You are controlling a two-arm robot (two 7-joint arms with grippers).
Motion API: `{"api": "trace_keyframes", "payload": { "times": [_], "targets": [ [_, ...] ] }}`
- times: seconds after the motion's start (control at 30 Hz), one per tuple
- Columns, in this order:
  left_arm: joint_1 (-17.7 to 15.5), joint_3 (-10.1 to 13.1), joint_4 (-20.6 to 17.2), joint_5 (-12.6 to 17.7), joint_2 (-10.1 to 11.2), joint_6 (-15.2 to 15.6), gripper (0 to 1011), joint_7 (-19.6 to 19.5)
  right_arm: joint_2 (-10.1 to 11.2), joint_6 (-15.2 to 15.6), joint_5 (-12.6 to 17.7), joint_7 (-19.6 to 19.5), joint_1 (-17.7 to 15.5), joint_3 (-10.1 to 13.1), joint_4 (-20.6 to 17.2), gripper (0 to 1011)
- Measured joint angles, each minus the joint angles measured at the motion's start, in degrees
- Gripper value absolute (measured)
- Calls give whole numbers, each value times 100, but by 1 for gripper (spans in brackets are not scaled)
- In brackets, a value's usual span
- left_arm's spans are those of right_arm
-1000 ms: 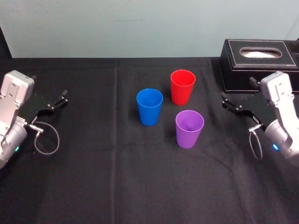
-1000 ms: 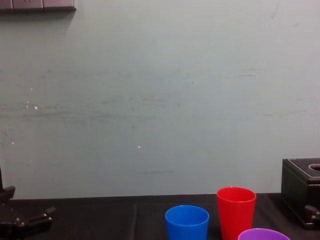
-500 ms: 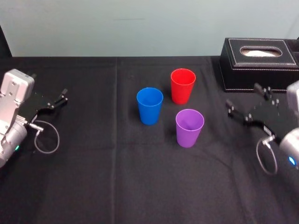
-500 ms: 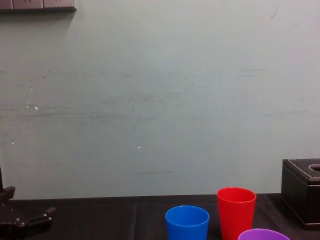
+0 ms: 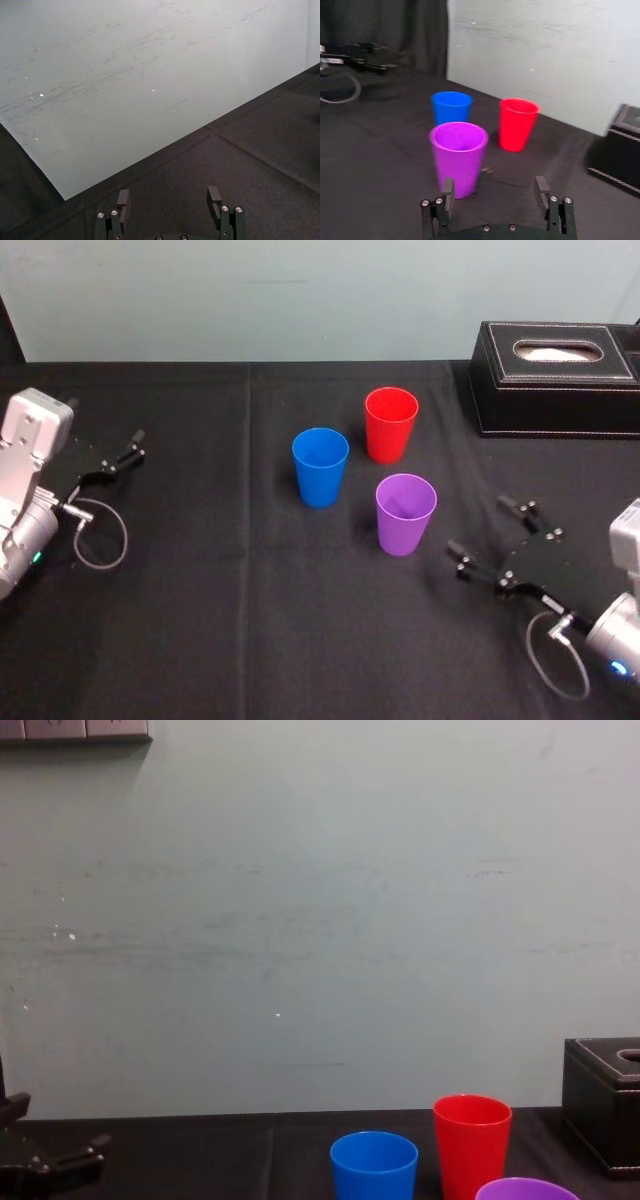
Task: Stack the three plastic cups sequentially using one hand.
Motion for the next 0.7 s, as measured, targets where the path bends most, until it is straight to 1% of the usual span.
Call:
{"api": "trace_keyframes", "payload": {
  "times": [0.13, 0.3, 0.47, 0.5, 0.7],
  "targets": [
    [1, 0, 0, 0, 0, 0, 1005, 0, -81, 38, 126, 210, 10, -40, -26, 1002],
    [0, 0, 0, 0, 0, 0, 1005, 0, -214, 180, 150, 360, 133, -106, -13, 1002],
    [0, 0, 0, 0, 0, 0, 1005, 0, -385, 308, 38, 418, 294, -193, 69, 1002],
    [0, 0, 0, 0, 0, 0, 1005, 0, -449, 344, -9, 428, 352, -219, 97, 1002],
    [0, 0, 0, 0, 0, 0, 1005, 0, -682, 443, -153, 430, 548, -269, 221, 1002]
  ]
}}
